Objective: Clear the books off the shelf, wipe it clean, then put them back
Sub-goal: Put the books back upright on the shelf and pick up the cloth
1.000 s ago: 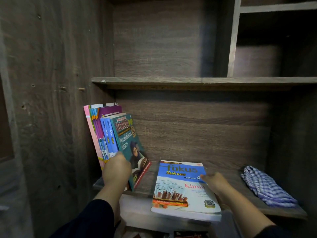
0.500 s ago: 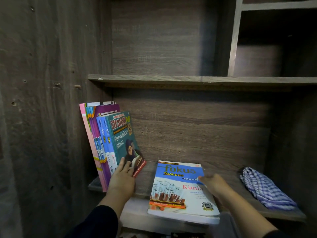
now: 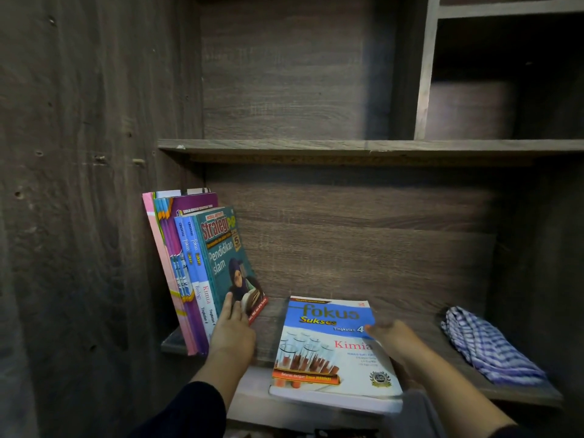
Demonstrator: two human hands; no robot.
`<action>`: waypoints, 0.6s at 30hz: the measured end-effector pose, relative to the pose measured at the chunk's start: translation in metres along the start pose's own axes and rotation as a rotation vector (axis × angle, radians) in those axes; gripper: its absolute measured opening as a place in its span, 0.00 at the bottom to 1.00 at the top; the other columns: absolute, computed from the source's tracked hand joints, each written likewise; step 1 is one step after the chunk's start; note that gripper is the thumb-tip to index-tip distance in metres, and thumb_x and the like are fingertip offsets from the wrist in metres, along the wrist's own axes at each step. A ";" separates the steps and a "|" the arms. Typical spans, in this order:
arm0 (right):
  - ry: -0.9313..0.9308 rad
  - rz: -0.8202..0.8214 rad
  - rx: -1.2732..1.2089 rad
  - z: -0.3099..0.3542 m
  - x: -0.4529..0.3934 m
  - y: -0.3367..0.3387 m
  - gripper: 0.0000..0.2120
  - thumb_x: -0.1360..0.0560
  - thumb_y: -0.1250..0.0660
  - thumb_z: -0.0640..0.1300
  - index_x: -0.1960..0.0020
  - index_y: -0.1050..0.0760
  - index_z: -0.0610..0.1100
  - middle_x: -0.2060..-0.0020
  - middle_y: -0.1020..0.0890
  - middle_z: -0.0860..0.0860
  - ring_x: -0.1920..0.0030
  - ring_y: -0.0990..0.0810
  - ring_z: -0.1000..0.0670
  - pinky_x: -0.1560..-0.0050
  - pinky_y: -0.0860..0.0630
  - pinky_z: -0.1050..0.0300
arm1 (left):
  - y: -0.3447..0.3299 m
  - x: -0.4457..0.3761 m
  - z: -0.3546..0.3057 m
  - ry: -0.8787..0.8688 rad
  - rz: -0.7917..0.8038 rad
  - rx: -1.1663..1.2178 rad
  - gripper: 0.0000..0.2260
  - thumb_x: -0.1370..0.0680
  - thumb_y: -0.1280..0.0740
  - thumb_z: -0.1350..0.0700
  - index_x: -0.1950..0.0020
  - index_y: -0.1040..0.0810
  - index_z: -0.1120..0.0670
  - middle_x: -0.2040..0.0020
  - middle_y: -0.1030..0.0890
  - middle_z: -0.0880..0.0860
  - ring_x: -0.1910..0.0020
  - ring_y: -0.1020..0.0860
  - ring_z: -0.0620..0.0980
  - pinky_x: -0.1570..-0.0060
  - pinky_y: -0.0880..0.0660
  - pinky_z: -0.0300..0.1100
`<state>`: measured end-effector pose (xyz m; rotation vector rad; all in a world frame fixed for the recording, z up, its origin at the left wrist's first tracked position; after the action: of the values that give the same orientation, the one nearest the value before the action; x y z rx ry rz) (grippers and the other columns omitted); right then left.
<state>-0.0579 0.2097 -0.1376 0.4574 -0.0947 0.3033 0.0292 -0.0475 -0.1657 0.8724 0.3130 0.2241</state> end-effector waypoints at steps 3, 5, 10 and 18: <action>-0.014 -0.041 0.021 -0.003 -0.007 0.001 0.10 0.22 0.37 0.42 0.47 0.23 0.36 0.56 0.17 0.43 0.59 0.18 0.46 0.65 0.27 0.58 | 0.005 0.001 0.002 0.005 -0.045 0.106 0.21 0.21 0.40 0.53 0.28 0.32 0.56 0.24 0.39 0.60 0.24 0.47 0.60 0.26 0.62 0.60; -0.035 -0.091 0.059 -0.005 -0.010 0.004 0.08 0.23 0.37 0.39 0.51 0.23 0.34 0.62 0.18 0.44 0.65 0.21 0.48 0.70 0.31 0.60 | 0.017 0.003 0.002 0.062 -0.062 0.356 0.18 0.22 0.39 0.57 0.32 0.27 0.57 0.30 0.31 0.59 0.29 0.37 0.58 0.26 0.46 0.54; -0.099 -0.144 0.118 -0.010 -0.015 0.008 0.12 0.24 0.37 0.39 0.65 0.26 0.36 0.69 0.21 0.45 0.70 0.24 0.48 0.71 0.33 0.60 | 0.034 -0.005 -0.017 0.237 0.222 1.303 0.11 0.21 0.38 0.51 0.49 0.22 0.56 0.48 0.19 0.56 0.51 0.21 0.53 0.50 0.24 0.43; -0.119 -0.185 0.120 -0.016 -0.025 0.006 0.12 0.23 0.40 0.35 0.65 0.28 0.37 0.64 0.20 0.43 0.64 0.22 0.45 0.70 0.33 0.61 | 0.052 -0.015 -0.032 0.405 0.199 1.172 0.10 0.27 0.37 0.59 0.46 0.22 0.56 0.49 0.19 0.55 0.52 0.21 0.56 0.51 0.23 0.45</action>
<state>-0.0833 0.2152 -0.1538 0.5996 -0.1497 0.0998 0.0009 0.0031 -0.1421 2.0283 0.7677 0.4125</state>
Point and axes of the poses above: each hand's wrist, its own x-axis away from the middle knuckle, its own y-axis out of the back of the hand, z = x × y, the point moved 2 cm from there along -x, towards the middle knuckle
